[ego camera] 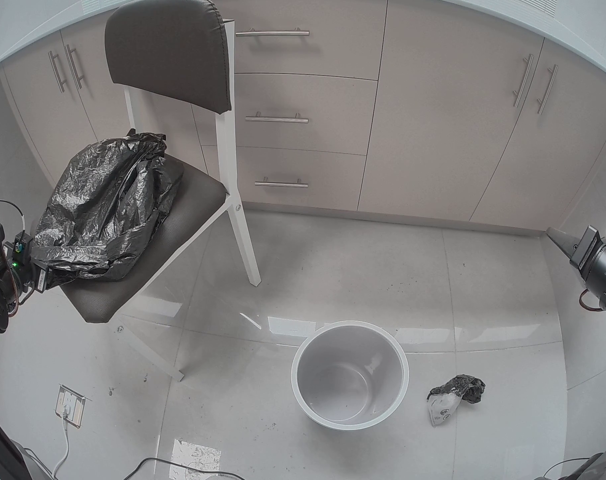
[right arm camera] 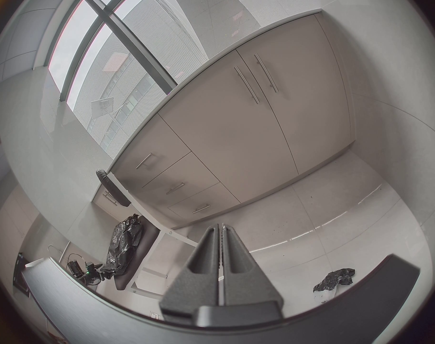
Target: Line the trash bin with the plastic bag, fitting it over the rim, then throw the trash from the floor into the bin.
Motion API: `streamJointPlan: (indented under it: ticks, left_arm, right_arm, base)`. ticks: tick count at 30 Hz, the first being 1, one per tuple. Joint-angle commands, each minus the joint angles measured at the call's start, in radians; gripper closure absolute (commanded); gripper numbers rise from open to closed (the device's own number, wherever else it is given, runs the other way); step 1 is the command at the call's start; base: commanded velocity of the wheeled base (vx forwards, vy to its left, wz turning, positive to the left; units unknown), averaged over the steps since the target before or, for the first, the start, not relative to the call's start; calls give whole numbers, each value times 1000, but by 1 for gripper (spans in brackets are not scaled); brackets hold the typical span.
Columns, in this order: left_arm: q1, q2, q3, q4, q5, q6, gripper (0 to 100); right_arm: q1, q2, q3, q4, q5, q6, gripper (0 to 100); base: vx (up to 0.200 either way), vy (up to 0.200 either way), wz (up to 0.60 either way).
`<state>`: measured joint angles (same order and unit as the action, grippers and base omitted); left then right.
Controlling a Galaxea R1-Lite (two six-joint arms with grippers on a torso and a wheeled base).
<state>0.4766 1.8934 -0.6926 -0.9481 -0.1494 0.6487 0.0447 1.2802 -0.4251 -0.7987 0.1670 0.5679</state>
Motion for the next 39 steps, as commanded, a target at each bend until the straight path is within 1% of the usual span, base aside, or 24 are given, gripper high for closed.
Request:
streamJointPlan:
  ticks: [1,7,10,11,13,14,15,19,20,22,24,25,26,27,28,30,31,32,33,34,35,36,38,39]
  left_arm:
    - [-1,1,1,0,-1,0,100]
    - [-1,0,1,0,-6,-32,100]
    - [-1,-5,1,0,-53,-100,100]
    - [-6,-13,1,-1,-78,-172,100]
    - [-32,-40,-8,-1,-90,-331,100]
    - [-50,-68,-15,-1,-88,-459,100]
    - [-78,-103,-25,-1,-85,-640,100]
    - [-202,-274,-39,28,-73,-1238,100]
    - [-233,-330,-44,77,-72,-1380,100]
    - [-271,-399,-65,209,-67,-1515,100]
    - [-366,-497,-170,512,-76,-1686,100]
    - [-404,-516,-212,623,-88,-1744,100]
    - [-443,-520,-245,704,-105,-1784,100]
    - [-515,-519,-294,819,-156,-1830,100]
    - [-559,-516,-320,874,-208,-1851,100]
    - [-610,-511,-326,908,-283,-1870,100]
    - [-674,-502,-326,911,-372,-1879,100]
    - [-710,-494,-328,911,-414,-1879,100]
    - [-731,-488,-331,910,-430,-1877,100]
    - [-794,-473,-338,907,-463,-1870,100]
    - [-823,-467,-341,904,-466,-1868,100]
    - [-894,-448,-357,885,-460,-1864,100]
    - [-975,-428,-383,868,-449,-1856,100]
    - [-983,-427,-383,868,-447,-1854,100]
  right_arm:
    - [0,-2,0,0,0,0,100]
    - [0,-2,2,-2,0,0,100]
    - [0,-7,3,-2,0,-2,100]
    - [0,-9,3,-2,0,-2,100]
    - [0,-13,8,0,0,-3,100]
    - [1,-15,12,-2,0,-3,100]
    - [4,-16,19,-2,0,-5,100]
    - [24,-13,37,-10,0,-17,100]
    - [38,-9,48,-19,0,-20,100]
    - [57,-5,57,-33,0,-22,100]
    - [96,-18,72,-50,-1,-25,100]
    - [121,-18,80,-53,-3,-33,100]
    - [141,-15,86,-53,-4,-39,100]
    - [167,-2,98,-56,-6,-51,100]
    - [182,8,109,-56,-6,-56,100]
    - [201,27,120,-60,-6,-59,100]
    - [222,50,129,-76,-6,-60,100]
    - [225,64,135,-88,-6,-59,100]
    - [227,73,141,-99,-6,-60,100]
    - [230,94,154,-122,-6,-60,100]
    - [230,102,155,-131,-6,-62,100]
    - [241,116,160,-149,-7,-68,100]
    - [273,130,166,-163,-9,-79,100]
    - [276,130,166,-163,-9,-80,100]
  base:
    - [0,0,0]
    - [0,0,0]
    - [0,0,0]
    - [0,0,0]
    - [0,0,0]
    - [0,0,0]
    - [0,0,0]
    - [0,0,0]
    - [0,0,0]
    - [0,0,0]
    - [0,0,0]
    - [0,0,0]
    - [0,0,0]
    - [0,0,0]
    - [0,0,0]
    - [0,0,0]
    - [0,0,0]
    - [0,0,0]
    - [0,0,0]
    - [0,0,0]
    - [0,0,0]
    - [0,0,0]
    - [0,0,0]
    - [0,0,0]
